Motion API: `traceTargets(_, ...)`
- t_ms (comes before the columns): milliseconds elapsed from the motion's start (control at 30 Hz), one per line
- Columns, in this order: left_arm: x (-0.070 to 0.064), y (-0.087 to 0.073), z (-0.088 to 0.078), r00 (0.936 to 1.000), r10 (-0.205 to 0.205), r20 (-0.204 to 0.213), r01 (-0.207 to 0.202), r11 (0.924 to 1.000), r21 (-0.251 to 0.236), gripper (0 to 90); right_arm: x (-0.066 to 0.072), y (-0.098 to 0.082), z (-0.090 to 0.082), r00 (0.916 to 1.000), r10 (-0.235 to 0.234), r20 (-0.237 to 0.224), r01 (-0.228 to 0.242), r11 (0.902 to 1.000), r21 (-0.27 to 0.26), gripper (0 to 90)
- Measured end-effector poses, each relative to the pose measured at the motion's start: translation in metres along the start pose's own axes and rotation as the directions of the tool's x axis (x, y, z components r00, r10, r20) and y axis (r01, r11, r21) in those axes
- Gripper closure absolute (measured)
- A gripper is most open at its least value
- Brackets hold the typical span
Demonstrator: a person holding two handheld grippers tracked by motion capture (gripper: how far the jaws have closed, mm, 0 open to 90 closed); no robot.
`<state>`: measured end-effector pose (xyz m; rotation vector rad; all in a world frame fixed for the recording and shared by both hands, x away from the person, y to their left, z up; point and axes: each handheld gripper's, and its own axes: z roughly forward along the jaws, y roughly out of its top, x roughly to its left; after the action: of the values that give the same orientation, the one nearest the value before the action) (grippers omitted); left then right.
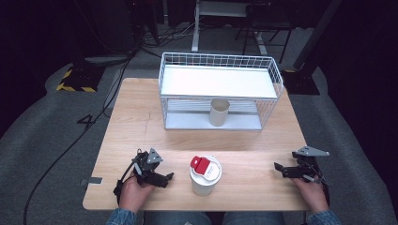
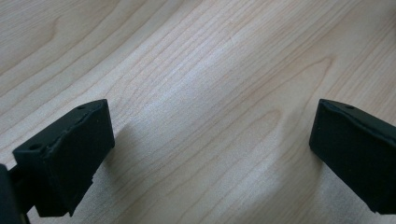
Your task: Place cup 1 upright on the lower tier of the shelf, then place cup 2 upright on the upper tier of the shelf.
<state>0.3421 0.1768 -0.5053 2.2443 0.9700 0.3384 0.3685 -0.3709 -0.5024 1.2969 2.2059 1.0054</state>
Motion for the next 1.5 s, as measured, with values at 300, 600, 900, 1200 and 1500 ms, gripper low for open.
traceTargets(300,0.000,0.000,0.000,1.0000,0.004,0.004,-0.004,1.0000,0.000,0.3,0.001,-0.002,0.003,0.9994,-0.026,0.021,0.025,0.9984,0.052,0.2)
traceTargets(600,0.001,0.001,0.001,0.9999,0.008,0.010,-0.008,1.0000,0.001,0.2,0.002,-0.002,0.003,0.9996,-0.025,0.016,0.024,0.9983,0.053,0.3)
traceTargets(900,0.002,0.001,0.001,0.9998,0.015,0.015,-0.015,0.9999,0.004,0.2,0.002,-0.002,0.002,0.9996,-0.025,0.016,0.024,0.9983,0.054,0.3)
traceTargets(1200,0.001,0.000,-0.001,0.9993,0.012,0.035,-0.012,0.9999,0.000,0.3,0.002,-0.002,0.002,0.9996,-0.024,0.017,0.023,0.9983,0.053,0.3)
traceTargets(1500,-0.006,0.006,-0.023,0.9973,0.047,0.057,-0.042,0.9954,-0.086,2.4,0.002,-0.002,0.002,0.9996,-0.024,0.015,0.024,0.9983,0.053,0.3)
